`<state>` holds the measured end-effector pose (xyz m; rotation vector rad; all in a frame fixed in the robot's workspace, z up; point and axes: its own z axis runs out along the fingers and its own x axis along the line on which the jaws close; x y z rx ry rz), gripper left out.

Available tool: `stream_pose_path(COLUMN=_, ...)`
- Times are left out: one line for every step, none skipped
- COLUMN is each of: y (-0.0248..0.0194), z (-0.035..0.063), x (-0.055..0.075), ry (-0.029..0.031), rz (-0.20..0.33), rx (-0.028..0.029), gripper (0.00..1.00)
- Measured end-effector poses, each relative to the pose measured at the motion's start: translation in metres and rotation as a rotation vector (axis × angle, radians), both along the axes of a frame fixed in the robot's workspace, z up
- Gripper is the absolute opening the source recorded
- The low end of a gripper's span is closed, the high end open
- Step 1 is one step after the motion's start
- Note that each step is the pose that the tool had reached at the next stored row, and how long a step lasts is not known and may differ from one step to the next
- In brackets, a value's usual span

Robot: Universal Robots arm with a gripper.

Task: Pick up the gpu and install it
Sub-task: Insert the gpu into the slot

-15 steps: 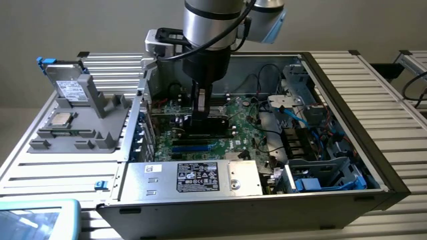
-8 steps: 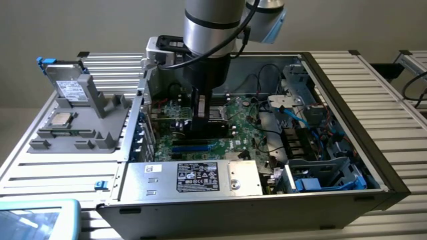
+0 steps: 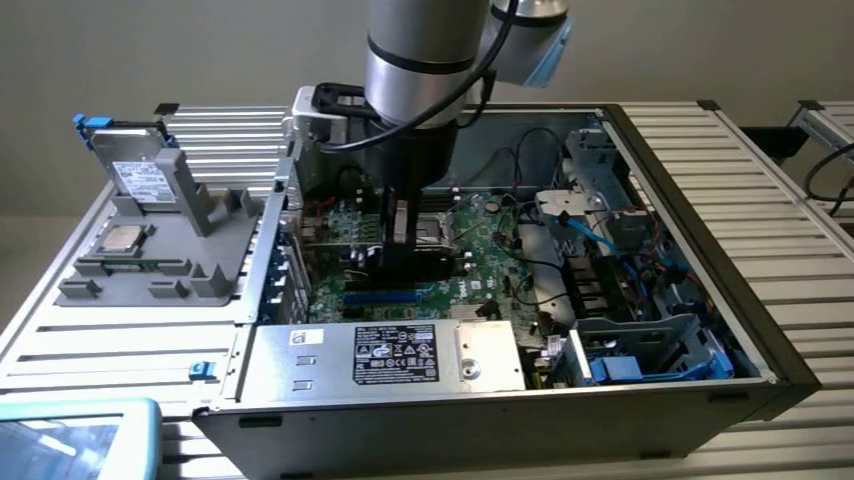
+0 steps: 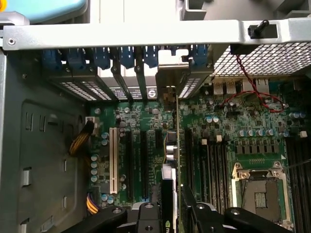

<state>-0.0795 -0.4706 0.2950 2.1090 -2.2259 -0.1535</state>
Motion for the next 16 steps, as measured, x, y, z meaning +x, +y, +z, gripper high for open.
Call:
stream_pose_path(y=0.0000, z=-0.0020, x=0.000, ry=0.0000, rz=0.000, rx=0.0001, gripper=0.28)
stream_pose_path(y=-0.0001, z=-0.0037, x=0.000, ry=0.0000, rz=0.000, rx=-0.0001, gripper=0.28)
stream_pose_path(y=-0.0001, z=-0.0056, x=0.000, ry=0.0000, rz=0.000, rx=0.0000, gripper=0.28)
stream_pose_path(y=-0.0002, z=-0.0073, x=0.000, ry=0.0001, rz=0.000, rx=-0.0001, gripper=0.28)
stream_pose_path(y=-0.0002, z=-0.0090, x=0.000, ry=0.0000, rz=0.000, rx=-0.0001, gripper=0.28)
stream_pose_path(y=-0.0002, z=-0.0094, x=0.000, ry=0.0001, rz=0.000, rx=-0.0006, gripper=0.28)
stream_pose_path(y=-0.0002, z=-0.0093, x=0.000, ry=0.0002, rz=0.000, rx=-0.0010, gripper=0.28)
stream_pose_path(y=-0.0002, z=-0.0094, x=-0.001, ry=0.0001, rz=0.000, rx=-0.0010, gripper=0.28)
stream_pose_path(y=-0.0002, z=-0.0099, x=-0.001, ry=0.0000, rz=0.000, rx=-0.0007, gripper=0.28)
stream_pose_path(y=-0.0001, z=-0.0108, x=-0.002, ry=0.0000, rz=0.000, rx=-0.0007, gripper=0.28)
stream_pose_path(y=-0.0002, z=-0.0122, x=-0.003, ry=0.0000, rz=0.000, rx=-0.0007, gripper=0.28)
stream_pose_path(y=-0.0002, z=-0.0134, x=-0.004, ry=0.0001, rz=0.000, rx=-0.0008, gripper=0.28)
stream_pose_path(y=-0.0002, z=-0.0137, x=-0.004, ry=0.0000, rz=0.000, rx=-0.0012, gripper=0.28)
stream_pose_path(y=-0.0002, z=-0.0137, x=-0.004, ry=0.0001, rz=0.000, rx=-0.0014, gripper=0.28)
stream_pose_path(y=-0.0002, z=-0.0137, x=-0.004, ry=0.0001, rz=0.000, rx=-0.0014, gripper=0.28)
stream_pose_path(y=0.0004, z=-0.0139, x=-0.004, ry=0.0000, rz=0.000, rx=-0.0028, gripper=0.28)
